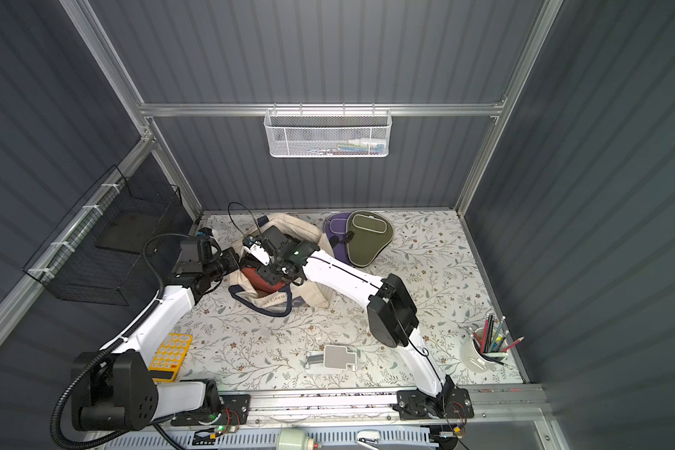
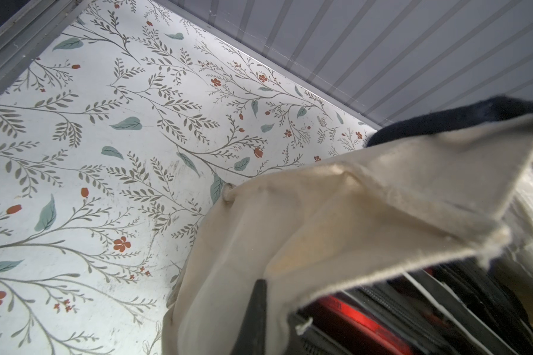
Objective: Remove the ping pong set from the canvas bag
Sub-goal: Pick up the ping pong set from the canvas bag.
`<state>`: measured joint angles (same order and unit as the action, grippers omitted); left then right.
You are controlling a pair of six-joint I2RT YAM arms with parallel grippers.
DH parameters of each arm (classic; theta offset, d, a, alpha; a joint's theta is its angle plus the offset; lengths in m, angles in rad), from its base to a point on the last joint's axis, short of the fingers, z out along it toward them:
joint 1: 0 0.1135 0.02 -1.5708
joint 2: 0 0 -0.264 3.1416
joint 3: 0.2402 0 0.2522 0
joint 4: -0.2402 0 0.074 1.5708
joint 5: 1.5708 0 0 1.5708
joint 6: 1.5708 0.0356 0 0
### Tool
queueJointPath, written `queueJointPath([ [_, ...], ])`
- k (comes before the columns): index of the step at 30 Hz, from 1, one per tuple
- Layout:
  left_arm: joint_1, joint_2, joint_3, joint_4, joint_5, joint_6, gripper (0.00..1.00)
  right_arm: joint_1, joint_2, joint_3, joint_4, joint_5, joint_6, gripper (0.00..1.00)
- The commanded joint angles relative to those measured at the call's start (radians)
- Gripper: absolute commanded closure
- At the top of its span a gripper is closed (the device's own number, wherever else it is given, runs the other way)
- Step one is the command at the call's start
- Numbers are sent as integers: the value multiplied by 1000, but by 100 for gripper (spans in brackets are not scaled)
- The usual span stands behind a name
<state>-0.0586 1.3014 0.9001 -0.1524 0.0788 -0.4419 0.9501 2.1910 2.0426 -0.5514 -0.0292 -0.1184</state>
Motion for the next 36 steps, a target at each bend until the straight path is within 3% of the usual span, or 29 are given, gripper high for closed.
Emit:
queueJointPath([
  [1,-6,14,-25,-108,-13,-1,100,0,-5,-26,10,-8,11,46],
  [16,-6,16,-23,-106,-16,-1,100,35,21,-74,35,-32,20,50],
  [25,-5,-8,5,-153,-75,2,100,22,70,-41,30,-46,22,82],
  [26,-4,-13,9,-158,-83,-1,100,21,69,-43,30,-50,22,81],
  [28,-4,-17,20,-168,-101,-8,100,19,70,-50,34,-51,22,66],
  [30,-4,-10,32,-173,-101,-11,100,19,71,-54,37,-53,23,65],
  [35,-4,9,47,-174,-100,-19,100,19,83,-62,45,-54,26,100],
  [36,-4,10,50,-175,-104,-19,100,19,81,-68,48,-50,28,100],
])
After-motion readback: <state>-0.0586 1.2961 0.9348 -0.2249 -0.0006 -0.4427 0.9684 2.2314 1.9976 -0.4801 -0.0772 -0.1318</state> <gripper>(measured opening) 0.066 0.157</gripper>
